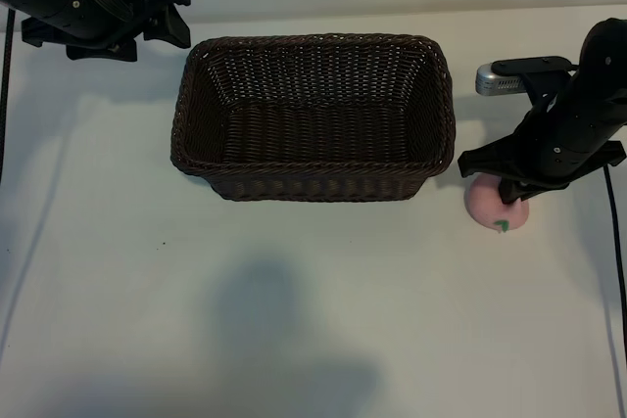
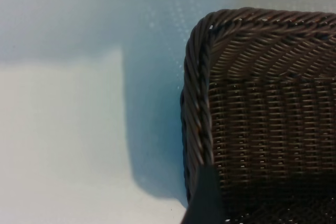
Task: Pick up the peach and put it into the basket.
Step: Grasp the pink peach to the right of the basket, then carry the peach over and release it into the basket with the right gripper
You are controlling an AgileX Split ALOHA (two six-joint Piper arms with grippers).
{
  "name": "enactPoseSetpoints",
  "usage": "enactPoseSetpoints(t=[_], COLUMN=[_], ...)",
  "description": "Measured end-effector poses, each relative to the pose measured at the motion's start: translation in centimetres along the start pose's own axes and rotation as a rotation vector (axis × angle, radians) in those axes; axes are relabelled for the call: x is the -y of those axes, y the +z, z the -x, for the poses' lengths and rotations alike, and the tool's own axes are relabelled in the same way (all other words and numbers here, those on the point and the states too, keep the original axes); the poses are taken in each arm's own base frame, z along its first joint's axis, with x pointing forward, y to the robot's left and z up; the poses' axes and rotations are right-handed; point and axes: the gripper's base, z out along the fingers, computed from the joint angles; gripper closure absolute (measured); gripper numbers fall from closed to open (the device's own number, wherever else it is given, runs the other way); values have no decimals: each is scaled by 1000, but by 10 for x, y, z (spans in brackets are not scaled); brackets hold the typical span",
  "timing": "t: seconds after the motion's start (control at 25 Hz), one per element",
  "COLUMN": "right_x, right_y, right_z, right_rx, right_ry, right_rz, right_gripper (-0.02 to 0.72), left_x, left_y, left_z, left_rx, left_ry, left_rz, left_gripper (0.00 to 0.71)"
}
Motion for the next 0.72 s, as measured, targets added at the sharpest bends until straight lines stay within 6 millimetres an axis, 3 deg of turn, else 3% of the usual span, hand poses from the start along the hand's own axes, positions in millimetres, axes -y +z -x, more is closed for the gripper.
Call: enactPoseSetpoints(t=[0.4,0.56,0.72], right_x=[0,-5,-12], right_y=[-4,-34,-81], right_z=[-3,4,17], right_rx=[-24,26,133], right_ry=[-14,-45,-85], right_rz=[-7,-5,-4], right_gripper=[660,660,660], left_x=[0,0,0], left_y=[0,0,0], left_z=[0,0,0], left_rx=[0,0,0], left_ry=[0,0,0], left_rz=[0,0,0], left_gripper=[143,143,143])
